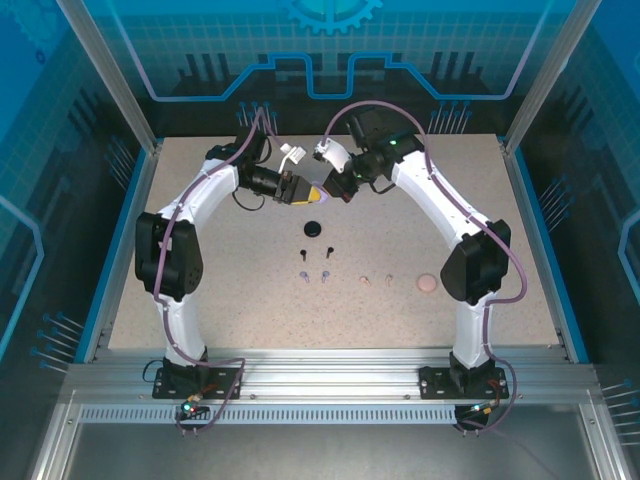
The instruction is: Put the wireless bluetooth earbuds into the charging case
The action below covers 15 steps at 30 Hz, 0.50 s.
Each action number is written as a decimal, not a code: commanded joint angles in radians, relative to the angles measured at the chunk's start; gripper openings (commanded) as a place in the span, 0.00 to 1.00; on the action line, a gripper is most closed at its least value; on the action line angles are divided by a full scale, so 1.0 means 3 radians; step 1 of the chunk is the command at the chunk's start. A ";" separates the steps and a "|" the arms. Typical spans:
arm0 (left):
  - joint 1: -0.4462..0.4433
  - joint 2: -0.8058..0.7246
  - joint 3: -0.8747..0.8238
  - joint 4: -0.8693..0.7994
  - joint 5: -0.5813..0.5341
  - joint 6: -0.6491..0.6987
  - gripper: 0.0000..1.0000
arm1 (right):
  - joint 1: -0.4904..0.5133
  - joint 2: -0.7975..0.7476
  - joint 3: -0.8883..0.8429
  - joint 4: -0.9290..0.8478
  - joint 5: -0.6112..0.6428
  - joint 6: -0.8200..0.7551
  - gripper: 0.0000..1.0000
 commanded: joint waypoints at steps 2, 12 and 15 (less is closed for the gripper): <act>-0.0013 0.0046 0.0115 -0.0122 0.0148 0.0139 0.32 | 0.0058 -0.0009 0.0037 -0.0103 0.0038 -0.0065 0.00; -0.0005 0.0059 0.0137 -0.0142 0.0147 0.0154 0.33 | 0.0068 -0.0005 0.0037 -0.0103 0.0054 -0.0065 0.00; -0.0009 0.0066 0.0137 -0.0133 0.0145 0.0156 0.28 | 0.0068 -0.0006 0.0040 -0.0101 0.0054 -0.0060 0.00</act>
